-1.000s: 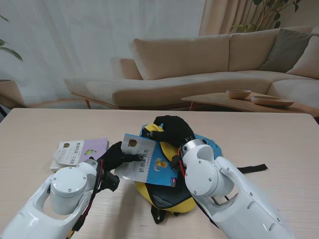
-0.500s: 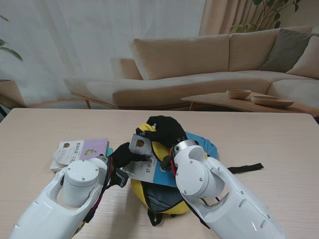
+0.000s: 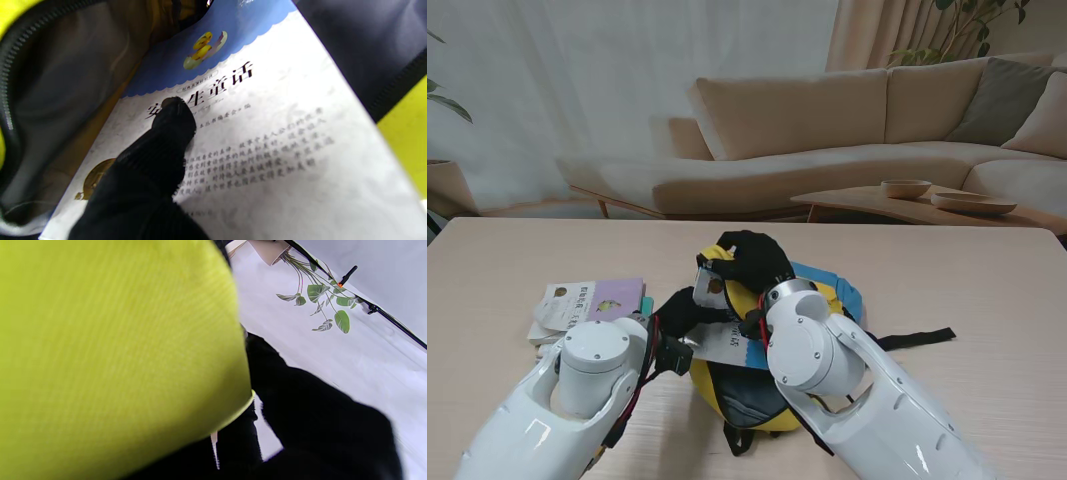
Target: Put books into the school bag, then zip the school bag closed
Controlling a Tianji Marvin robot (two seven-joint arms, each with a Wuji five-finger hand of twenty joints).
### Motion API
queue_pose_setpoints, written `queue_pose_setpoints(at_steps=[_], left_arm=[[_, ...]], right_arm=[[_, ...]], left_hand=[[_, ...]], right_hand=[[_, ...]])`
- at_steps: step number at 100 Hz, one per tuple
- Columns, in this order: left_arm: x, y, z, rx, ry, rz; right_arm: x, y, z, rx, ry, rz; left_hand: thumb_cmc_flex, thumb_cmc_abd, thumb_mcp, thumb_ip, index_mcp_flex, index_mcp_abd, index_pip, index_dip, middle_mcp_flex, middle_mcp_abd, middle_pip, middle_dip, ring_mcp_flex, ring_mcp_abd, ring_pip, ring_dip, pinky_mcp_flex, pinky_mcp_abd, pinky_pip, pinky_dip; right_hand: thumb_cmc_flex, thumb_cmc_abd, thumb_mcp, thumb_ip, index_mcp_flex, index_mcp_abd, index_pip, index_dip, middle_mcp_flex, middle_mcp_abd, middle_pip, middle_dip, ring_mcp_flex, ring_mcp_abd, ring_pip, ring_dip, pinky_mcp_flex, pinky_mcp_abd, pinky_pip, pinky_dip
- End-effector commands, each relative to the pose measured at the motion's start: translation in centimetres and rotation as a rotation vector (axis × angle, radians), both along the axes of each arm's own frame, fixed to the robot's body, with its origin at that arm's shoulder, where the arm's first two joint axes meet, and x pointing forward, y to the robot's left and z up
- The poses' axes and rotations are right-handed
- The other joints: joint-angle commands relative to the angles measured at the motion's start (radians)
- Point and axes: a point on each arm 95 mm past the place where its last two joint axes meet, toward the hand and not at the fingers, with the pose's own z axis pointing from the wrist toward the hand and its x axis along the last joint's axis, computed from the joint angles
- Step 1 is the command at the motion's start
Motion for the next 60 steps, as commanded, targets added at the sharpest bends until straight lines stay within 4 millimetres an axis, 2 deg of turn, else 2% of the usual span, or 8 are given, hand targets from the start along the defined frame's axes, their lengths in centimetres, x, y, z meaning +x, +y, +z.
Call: queue_pose_setpoints(at_steps=[1, 10, 29, 60], left_arm=[[-0.1, -1.0, 0.8, -0.03, -0.004, -0.034], [0.1, -1.2, 0.6, -0.021, 0.004, -0.036], [0.8, -1.3, -0.1, 0.015, 0.004, -0.031], [1.6, 0.2, -0.4, 0.112, -0.06, 0.032]], right_arm=[[-0.4, 0.8, 0.3, 0.025, 0.009, 0.021], [-0.5, 0.9, 0.4, 0.04, 0.018, 0.023], [-0.6, 1.1, 0.5, 0.078, 0.049, 0.02], [-0.6, 1.6, 0.8, 0.174, 0.133, -0.009]], left_hand=[[0.162, 0.174, 0.164, 0.019, 0.116, -0.13, 0.223, 0.043, -0.008, -0.066, 0.045, -0.012, 0.028, 0.033, 0.033, -0.006, 0.052, -0.014, 0.089, -0.016], [0.162, 0.173, 0.167, 0.014, 0.113, -0.122, 0.215, 0.018, -0.014, -0.063, 0.022, -0.025, 0.022, 0.037, -0.006, -0.025, 0.074, -0.023, 0.104, -0.039], [0.162, 0.174, 0.168, 0.012, 0.111, -0.121, 0.218, 0.006, -0.015, -0.063, 0.021, -0.025, 0.017, 0.04, -0.011, -0.026, 0.08, -0.028, 0.117, -0.054], [0.162, 0.174, 0.17, 0.01, 0.11, -0.12, 0.228, -0.003, -0.016, -0.069, 0.026, -0.023, 0.012, 0.037, -0.014, -0.026, 0.068, -0.027, 0.116, -0.069]], right_hand=[[0.123, 0.05, 0.097, 0.023, 0.096, -0.175, 0.092, 0.055, 0.03, 0.034, 0.002, 0.014, 0.047, 0.032, -0.001, -0.017, 0.023, -0.011, 0.08, -0.017], [0.124, 0.049, 0.099, 0.023, 0.096, -0.173, 0.092, 0.055, 0.031, 0.035, 0.001, 0.013, 0.046, 0.033, -0.002, -0.017, 0.022, -0.009, 0.078, -0.017], [0.124, 0.048, 0.101, 0.023, 0.096, -0.172, 0.093, 0.057, 0.031, 0.036, 0.001, 0.014, 0.047, 0.034, -0.004, -0.017, 0.024, 0.0, 0.075, -0.02], [0.128, 0.041, 0.113, 0.021, 0.091, -0.155, 0.093, 0.056, 0.024, 0.051, 0.002, 0.013, 0.053, 0.042, -0.021, -0.024, 0.034, 0.011, 0.07, -0.026]])
